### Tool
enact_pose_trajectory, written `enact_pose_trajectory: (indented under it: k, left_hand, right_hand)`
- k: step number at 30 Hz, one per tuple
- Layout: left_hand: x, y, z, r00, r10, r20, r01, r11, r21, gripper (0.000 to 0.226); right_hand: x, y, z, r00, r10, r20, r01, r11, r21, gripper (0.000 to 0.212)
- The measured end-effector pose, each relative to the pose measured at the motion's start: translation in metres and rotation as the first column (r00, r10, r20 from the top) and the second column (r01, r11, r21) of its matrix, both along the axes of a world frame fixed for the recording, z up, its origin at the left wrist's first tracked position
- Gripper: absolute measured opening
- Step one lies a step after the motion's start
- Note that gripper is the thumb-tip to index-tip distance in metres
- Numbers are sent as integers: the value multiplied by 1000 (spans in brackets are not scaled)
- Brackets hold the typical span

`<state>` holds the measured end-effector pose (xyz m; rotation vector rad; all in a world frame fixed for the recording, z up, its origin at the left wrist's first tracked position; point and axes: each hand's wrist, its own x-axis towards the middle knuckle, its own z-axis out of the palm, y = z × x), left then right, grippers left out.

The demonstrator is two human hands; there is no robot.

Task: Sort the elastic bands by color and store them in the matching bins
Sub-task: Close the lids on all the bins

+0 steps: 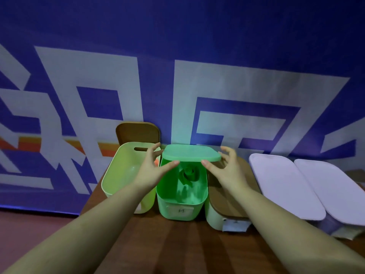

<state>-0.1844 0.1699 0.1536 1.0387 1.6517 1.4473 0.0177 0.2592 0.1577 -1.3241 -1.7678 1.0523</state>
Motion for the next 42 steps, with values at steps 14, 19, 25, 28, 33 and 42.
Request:
enact_pose_trajectory:
  k: [14,19,25,28,33,42]
  left_hand:
    - [-9,-29,-48,925,-117,-363,53,982,-182,118]
    - [-12,-36,-55,819,-146,-555,25,975,-221,105]
    - [-13,-39,-64,697,-224,-681,28,958,-287,103]
    - [-13,-38,-64,689,-227,-688,24,956,-291,101]
    - [-14,-38,-62,649,-264,-713,51,951,-306,97]
    - [-24,-27,-61,460,-520,-720,114,839,-533,121]
  right_hand:
    - [7,-32,-33,917,125,378,-138,990,6,96]
    - [4,-39,-37,862,181,474,-210,978,7,91]
    - [3,-45,-48,846,185,499,-203,979,-20,88]
    - [4,-45,-53,807,197,557,-243,970,9,84]
    - [11,-40,-61,713,201,672,-328,942,66,75]
    - [10,-34,-56,467,240,851,-583,807,92,75]
